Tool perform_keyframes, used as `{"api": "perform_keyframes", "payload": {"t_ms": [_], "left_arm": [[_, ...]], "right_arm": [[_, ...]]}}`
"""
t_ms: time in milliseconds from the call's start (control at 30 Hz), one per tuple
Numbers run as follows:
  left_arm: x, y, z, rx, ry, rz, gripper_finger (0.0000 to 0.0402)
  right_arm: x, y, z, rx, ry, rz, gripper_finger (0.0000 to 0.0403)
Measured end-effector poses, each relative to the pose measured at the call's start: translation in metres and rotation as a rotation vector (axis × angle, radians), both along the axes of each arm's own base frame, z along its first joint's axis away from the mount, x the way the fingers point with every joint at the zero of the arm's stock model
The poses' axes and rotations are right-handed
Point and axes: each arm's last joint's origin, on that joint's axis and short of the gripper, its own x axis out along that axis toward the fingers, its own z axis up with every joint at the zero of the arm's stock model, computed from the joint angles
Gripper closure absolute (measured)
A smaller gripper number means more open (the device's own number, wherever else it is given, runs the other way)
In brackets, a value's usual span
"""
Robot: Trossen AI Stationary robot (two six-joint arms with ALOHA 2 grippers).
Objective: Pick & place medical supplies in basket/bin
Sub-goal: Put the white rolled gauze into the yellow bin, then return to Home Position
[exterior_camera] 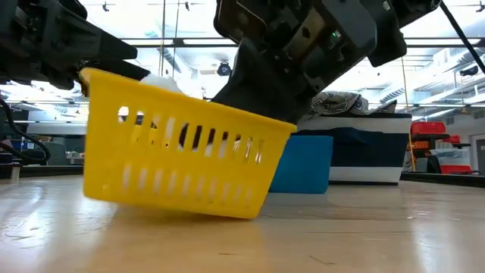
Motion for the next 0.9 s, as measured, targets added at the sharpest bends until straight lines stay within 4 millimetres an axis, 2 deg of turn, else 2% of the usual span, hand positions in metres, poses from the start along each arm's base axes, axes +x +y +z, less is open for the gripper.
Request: {"api": "perform_keyframes", "payload": {"t_ms": [100, 333, 500, 633, 767, 900], "left_arm": [[0.000, 0.000, 0.000, 0.000, 0.000, 0.000, 0.0109], [0.000, 0.000, 0.000, 0.000, 0.000, 0.000, 0.0109], [0.000, 0.000, 0.000, 0.000, 0.000, 0.000, 0.0109], [0.000, 0.000, 0.000, 0.000, 0.000, 0.000, 0.0109], [0.000, 0.000, 0.000, 0.000, 0.000, 0.000, 0.0109], [-0.001, -0.002, 0.002, -0.010, -0.013, -0.009, 0.0109]], "right_arm": [[0.000, 0.000, 0.000, 0.000, 0.000, 0.000, 0.0352], [0.000, 0.000, 0.000, -0.008, -0.003, 0.001, 0.0236], [-0.001, 0.002, 0.001, -0.033, -0.018, 0.025, 0.0182], [0.002, 0.003, 0.004, -0.028, -0.065, 0.025, 0.0162], [0.003, 0.005, 0.011, -0.020, -0.116, 0.034, 0.0160], [0.001, 0.008, 0.026, -0.021, -0.167, 0.069, 0.0159]]}}
